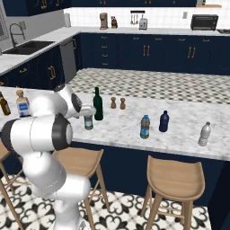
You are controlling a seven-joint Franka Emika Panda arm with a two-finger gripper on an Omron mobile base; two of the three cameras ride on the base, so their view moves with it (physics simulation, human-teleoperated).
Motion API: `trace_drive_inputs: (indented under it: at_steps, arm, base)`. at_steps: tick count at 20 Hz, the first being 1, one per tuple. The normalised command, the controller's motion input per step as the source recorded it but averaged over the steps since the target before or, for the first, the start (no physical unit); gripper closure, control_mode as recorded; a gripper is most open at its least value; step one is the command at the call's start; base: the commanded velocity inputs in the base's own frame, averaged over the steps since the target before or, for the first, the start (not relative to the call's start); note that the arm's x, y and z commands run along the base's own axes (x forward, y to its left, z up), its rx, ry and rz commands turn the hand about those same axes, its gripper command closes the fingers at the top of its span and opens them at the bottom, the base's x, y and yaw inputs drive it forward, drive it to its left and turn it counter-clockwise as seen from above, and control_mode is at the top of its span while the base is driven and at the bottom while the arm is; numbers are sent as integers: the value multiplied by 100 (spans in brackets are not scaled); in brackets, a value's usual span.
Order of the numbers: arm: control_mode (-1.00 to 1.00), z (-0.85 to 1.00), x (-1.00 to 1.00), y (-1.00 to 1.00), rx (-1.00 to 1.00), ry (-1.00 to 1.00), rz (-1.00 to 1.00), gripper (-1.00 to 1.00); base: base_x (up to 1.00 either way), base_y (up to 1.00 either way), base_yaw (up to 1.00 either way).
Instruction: Move the plastic bottles in the middle to the plastics group, and the glass bottles in the middle to the glass group.
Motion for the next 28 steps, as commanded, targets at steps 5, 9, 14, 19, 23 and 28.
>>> trace_drive_inputs:
  at_steps: [5,9,14,19,23,28]
  arm:
    - [-100,-8,21,0,3,8,1,-100]
    - [-100,-15,4,0,4,1,1,-100]
    - [-100,-23,0,0,7,-2,2,-100]
    - [-100,-18,0,0,12,-17,5,-100]
    - [-100,-2,10,0,12,-18,5,-100]
    - [-100,0,16,0,6,-3,1,-100]
  base:
    - [0,0,0]
    - [0,0,0]
    - [0,0,0]
    - [0,0,0]
    - [0,0,0]
    - [0,0,0]
